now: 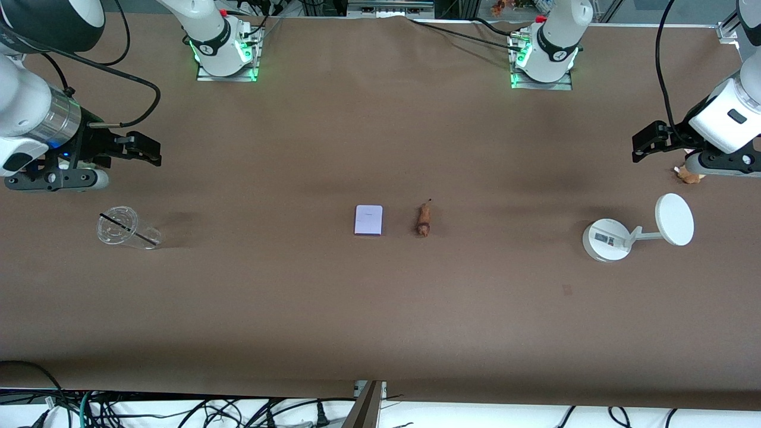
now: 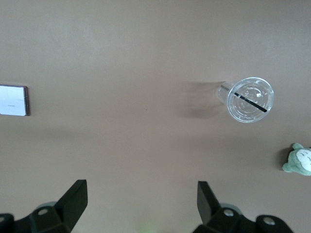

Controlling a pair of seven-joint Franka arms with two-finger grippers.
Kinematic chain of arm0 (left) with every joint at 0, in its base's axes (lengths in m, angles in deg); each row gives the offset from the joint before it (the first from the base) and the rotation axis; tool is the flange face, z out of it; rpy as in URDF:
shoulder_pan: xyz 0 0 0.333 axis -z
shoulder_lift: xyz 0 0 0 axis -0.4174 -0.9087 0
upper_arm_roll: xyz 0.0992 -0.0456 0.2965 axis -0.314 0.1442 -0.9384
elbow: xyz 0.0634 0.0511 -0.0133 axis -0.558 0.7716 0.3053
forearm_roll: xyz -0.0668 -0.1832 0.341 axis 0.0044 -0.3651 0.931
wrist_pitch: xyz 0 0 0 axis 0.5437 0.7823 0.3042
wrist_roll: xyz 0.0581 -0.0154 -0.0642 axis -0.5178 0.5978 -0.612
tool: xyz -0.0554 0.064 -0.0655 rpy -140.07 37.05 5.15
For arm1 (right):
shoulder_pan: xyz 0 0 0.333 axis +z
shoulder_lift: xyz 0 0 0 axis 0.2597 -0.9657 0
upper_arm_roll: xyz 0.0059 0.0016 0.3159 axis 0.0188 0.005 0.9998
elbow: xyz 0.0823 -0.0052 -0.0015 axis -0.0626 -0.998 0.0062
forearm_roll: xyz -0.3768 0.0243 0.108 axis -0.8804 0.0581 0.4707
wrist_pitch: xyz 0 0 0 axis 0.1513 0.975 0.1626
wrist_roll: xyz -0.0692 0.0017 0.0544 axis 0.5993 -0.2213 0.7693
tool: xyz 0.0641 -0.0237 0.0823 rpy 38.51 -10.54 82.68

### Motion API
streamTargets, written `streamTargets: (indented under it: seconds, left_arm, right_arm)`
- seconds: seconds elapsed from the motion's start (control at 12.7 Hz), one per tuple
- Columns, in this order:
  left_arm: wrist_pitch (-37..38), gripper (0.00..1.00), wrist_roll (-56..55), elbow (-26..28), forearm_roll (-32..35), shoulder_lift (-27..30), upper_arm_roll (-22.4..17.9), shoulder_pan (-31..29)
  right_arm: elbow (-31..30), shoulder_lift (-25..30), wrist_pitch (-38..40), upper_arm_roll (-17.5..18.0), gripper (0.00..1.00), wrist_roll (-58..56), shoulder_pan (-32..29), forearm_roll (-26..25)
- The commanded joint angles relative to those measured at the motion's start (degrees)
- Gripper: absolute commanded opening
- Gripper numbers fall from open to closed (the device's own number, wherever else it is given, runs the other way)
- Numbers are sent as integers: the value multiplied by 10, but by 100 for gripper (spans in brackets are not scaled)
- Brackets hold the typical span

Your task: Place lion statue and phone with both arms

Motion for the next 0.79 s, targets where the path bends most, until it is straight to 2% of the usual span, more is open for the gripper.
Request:
streamTargets:
  seconds: [0.0, 0.71]
  left_arm:
    - [6, 100, -5, 0, 7, 4, 1, 3]
    - [16, 100, -2, 0, 5, 3, 3, 4]
  right_arm:
    - [0, 5, 3, -1, 100, 5, 0, -8]
    - [-3, 2, -2, 1, 100, 12, 14, -5]
